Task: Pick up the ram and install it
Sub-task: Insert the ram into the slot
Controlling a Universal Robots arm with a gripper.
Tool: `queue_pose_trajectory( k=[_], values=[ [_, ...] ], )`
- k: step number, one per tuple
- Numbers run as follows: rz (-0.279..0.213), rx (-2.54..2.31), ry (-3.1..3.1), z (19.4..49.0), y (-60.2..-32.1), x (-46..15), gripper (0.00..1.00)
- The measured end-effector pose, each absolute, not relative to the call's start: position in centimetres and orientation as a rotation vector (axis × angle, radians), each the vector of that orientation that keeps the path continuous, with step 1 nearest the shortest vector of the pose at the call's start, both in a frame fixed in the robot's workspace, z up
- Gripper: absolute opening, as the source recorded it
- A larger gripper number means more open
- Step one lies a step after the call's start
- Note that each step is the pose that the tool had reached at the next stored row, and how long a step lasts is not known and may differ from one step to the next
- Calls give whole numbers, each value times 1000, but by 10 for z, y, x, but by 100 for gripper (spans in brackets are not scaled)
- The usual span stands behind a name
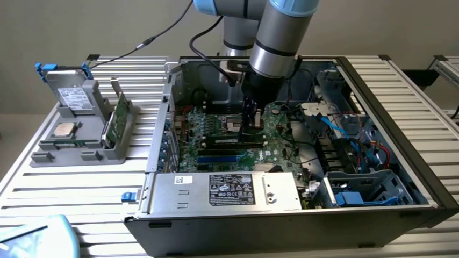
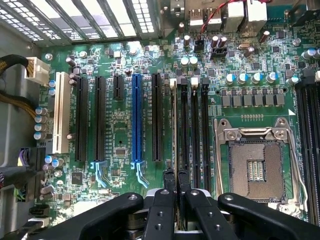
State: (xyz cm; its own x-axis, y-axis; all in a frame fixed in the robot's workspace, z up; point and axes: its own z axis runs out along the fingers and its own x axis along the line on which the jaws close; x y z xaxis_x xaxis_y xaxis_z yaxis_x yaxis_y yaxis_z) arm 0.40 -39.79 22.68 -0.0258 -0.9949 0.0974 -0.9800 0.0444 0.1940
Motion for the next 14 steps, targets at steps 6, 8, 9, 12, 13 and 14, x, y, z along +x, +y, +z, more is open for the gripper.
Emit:
queue_pose_trajectory(
  k=[6, 8, 9, 12, 13, 14],
  values=[
    [-113, 2042, -2097, 227, -398, 5, 13],
    [-114, 2045, -2093, 227, -398, 5, 13],
    [-114, 2046, -2091, 227, -398, 5, 13],
    [-114, 2050, -2087, 226, -398, 5, 13],
    [-114, 2053, -2084, 226, -398, 5, 13],
    [-113, 2054, -2083, 226, -398, 5, 13]
  ],
)
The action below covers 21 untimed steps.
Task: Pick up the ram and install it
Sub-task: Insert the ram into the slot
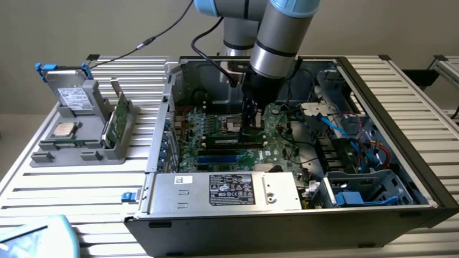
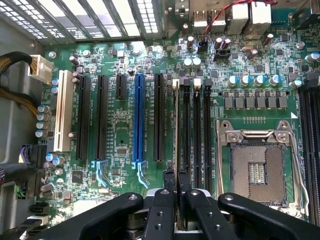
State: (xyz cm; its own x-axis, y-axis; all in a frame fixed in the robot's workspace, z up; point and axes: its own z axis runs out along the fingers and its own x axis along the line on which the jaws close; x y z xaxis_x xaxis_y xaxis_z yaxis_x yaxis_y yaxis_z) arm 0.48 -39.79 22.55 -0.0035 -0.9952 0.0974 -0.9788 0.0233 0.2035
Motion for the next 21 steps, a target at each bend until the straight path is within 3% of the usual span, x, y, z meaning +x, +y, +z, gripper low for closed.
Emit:
queue_pose_trajectory(
  k=[21],
  values=[
    [-108, 2087, -2048, 224, -397, 5, 13]
  ],
)
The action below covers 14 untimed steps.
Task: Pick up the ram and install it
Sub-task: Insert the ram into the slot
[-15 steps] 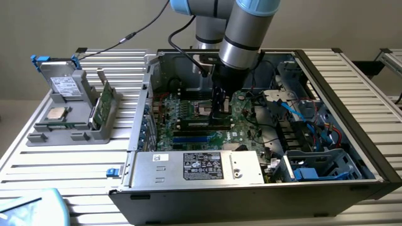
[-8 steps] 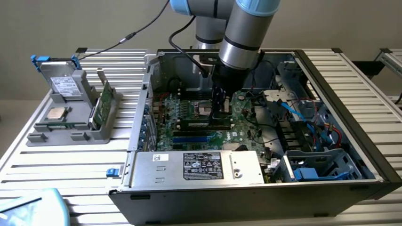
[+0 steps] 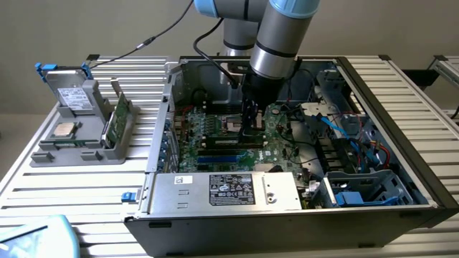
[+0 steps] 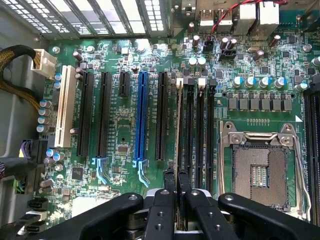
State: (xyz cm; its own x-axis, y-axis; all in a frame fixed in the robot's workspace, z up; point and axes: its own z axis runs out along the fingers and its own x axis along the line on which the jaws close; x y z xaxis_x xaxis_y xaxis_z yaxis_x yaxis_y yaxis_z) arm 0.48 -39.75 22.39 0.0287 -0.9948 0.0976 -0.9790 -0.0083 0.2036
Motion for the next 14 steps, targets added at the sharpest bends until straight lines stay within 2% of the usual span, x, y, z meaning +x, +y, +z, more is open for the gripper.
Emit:
queue_pose_trajectory(
  k=[14],
  values=[
    [-107, 2087, -2048, 224, -396, 5, 13]
  ],
)
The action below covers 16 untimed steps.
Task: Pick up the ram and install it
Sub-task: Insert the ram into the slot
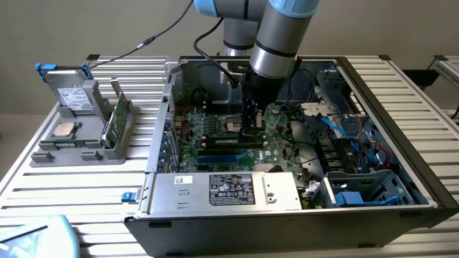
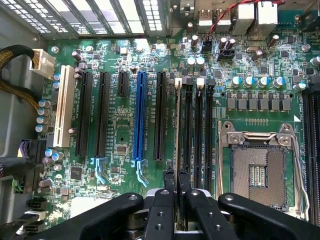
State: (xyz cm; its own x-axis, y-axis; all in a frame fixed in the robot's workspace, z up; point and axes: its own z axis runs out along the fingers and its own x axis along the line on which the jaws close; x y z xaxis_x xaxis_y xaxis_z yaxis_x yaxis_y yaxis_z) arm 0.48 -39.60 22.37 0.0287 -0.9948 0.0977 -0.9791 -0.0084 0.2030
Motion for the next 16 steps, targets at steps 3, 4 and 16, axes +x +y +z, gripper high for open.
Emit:
queue_pose_trajectory(
  k=[3, 4, 16],
  values=[
    [-107, 2087, -2048, 223, -396, 5, 13],
    [-107, 2087, -2048, 223, -396, 5, 13],
    [-108, 2087, -2048, 222, -396, 5, 15]
  ],
)
